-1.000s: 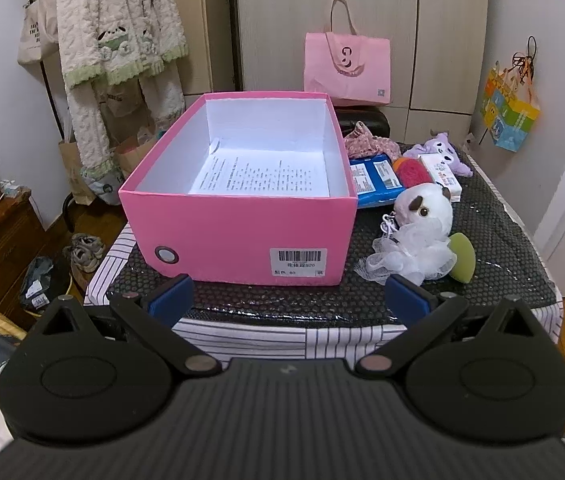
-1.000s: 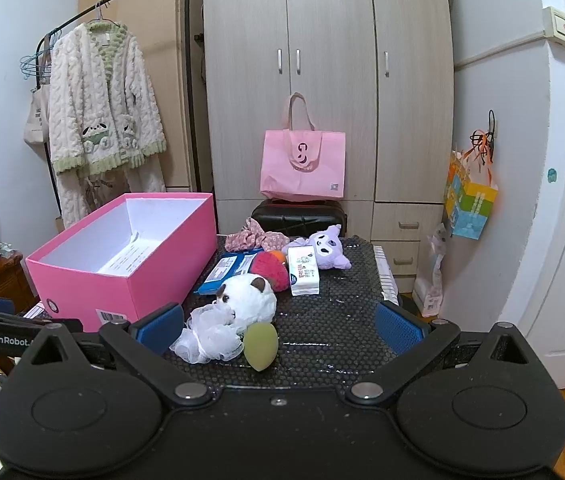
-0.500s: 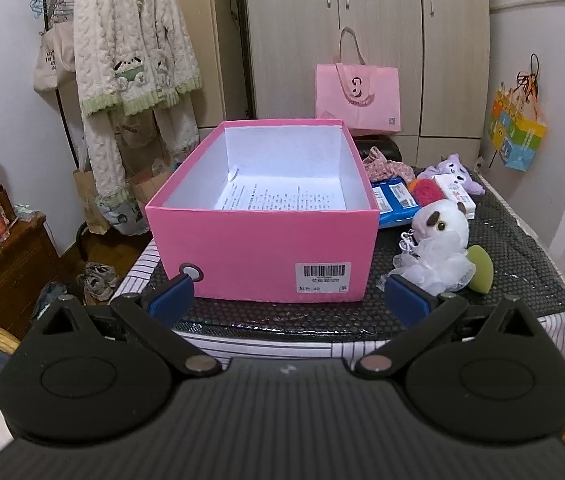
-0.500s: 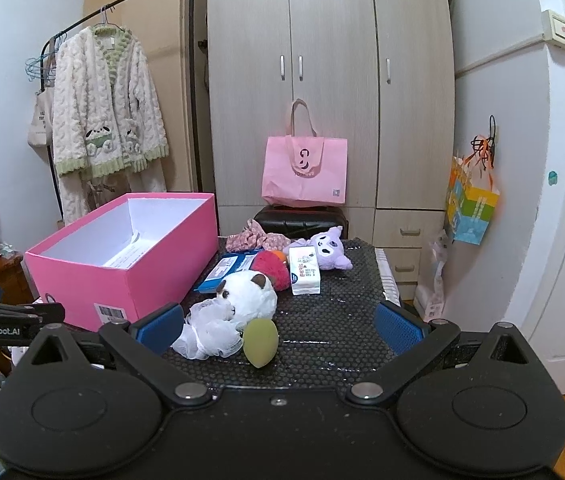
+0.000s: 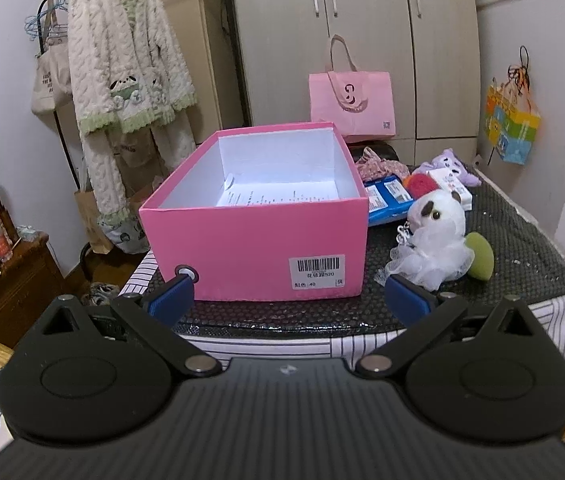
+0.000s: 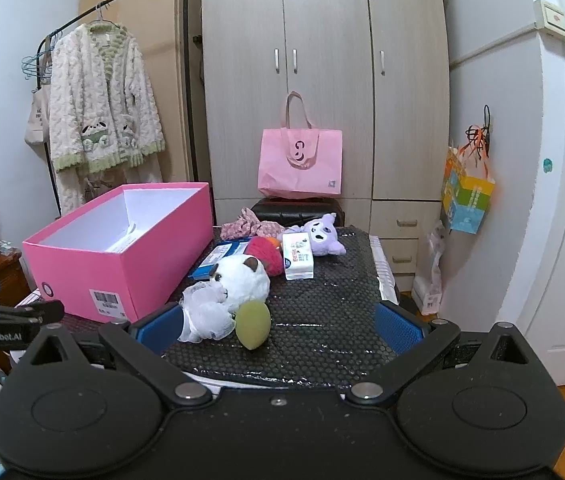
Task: Organize soft objects
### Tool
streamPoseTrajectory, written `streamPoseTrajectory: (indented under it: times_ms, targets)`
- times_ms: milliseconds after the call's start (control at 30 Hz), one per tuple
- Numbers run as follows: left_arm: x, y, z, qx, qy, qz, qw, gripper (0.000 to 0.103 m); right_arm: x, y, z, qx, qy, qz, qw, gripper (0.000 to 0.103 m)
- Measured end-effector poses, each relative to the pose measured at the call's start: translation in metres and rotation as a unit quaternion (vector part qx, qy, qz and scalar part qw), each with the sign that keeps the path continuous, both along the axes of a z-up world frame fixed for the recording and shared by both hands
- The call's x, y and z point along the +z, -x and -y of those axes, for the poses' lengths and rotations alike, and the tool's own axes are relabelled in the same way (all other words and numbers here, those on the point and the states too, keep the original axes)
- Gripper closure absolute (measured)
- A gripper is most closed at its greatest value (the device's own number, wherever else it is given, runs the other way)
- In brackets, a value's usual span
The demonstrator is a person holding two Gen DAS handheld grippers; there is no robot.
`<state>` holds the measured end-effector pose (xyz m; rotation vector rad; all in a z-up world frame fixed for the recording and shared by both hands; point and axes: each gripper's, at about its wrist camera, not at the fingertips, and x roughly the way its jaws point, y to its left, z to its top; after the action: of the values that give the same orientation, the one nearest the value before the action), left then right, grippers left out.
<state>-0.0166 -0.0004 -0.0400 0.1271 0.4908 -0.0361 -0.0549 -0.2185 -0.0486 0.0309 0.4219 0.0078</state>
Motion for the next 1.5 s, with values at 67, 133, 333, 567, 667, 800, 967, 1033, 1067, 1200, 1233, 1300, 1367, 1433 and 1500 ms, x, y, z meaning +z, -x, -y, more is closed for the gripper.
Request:
streamPoseTrajectory:
  times_ms: [67,133,333,567,667,800,967,1033,1067,1200,1233,1300,1367,1433,1500]
  targets:
    - [-0.003,-0.001,-0.001,-0.006,0.005,-0.007,0.9999,0.0,-0.001,0.001,0.001,-0.001,0.001,0.0,1.0,0.0]
    - [-0.005,-0.002,-0.001,-0.013,0.016,-0.012,0.9997,0.0,-0.002,0.002,0.001,0.0,0.001,-0.001,1.0,0.0]
    - [-0.008,-0.001,0.001,-0.022,0.02,-0.011,0.9995,0.0,-0.006,0.0,-0.001,0.002,0.009,-0.007,1.0,0.0]
    - [-0.008,-0.004,0.003,-0.025,0.019,-0.018,0.9993,0.0,-0.006,0.0,-0.001,0.006,0.013,-0.003,1.0,0.0]
    - [-0.007,-0.006,0.004,-0.025,0.017,-0.02,0.9993,0.0,-0.006,0.0,0.0,0.006,0.01,-0.004,1.0,0.0]
    - [-0.006,-0.01,0.007,-0.027,0.01,-0.027,0.9992,0.0,-0.001,-0.004,0.002,0.016,0.03,-0.001,0.999,0.0]
    - [0.004,-0.019,0.017,-0.025,-0.008,-0.023,0.9994,0.0,0.012,-0.015,0.012,0.039,0.053,0.002,0.998,0.0]
    - [0.011,-0.024,0.022,-0.022,-0.003,-0.019,0.9996,0.0,0.014,-0.021,0.017,0.055,0.048,0.005,0.997,0.0]
    - [0.014,-0.027,0.025,-0.017,0.003,-0.015,0.9997,0.0,0.013,-0.023,0.02,0.066,0.045,0.009,0.997,0.0]
    - [0.024,-0.039,0.04,-0.033,0.01,-0.004,0.9994,0.0,0.004,-0.037,0.03,0.075,0.033,0.034,0.996,0.0]
    - [0.025,-0.042,0.044,-0.042,0.009,-0.002,0.9991,0.0,0.001,-0.041,0.033,0.077,0.028,0.037,0.996,0.0]
    - [0.027,-0.047,0.053,-0.06,0.008,0.004,0.9981,0.0,-0.007,-0.049,0.042,0.083,0.01,0.037,0.996,0.0]
    - [0.027,-0.05,0.061,-0.082,0.007,0.011,0.9966,0.0,-0.013,-0.056,0.053,0.089,-0.014,0.036,0.995,0.0]
    - [0.027,-0.053,0.069,-0.107,0.015,0.021,0.9939,0.0,-0.02,-0.061,0.062,0.096,-0.032,0.038,0.994,0.0]
    - [0.027,-0.054,0.075,-0.134,0.029,0.032,0.99,0.0,-0.026,-0.066,0.068,0.099,-0.032,0.041,0.994,0.0]
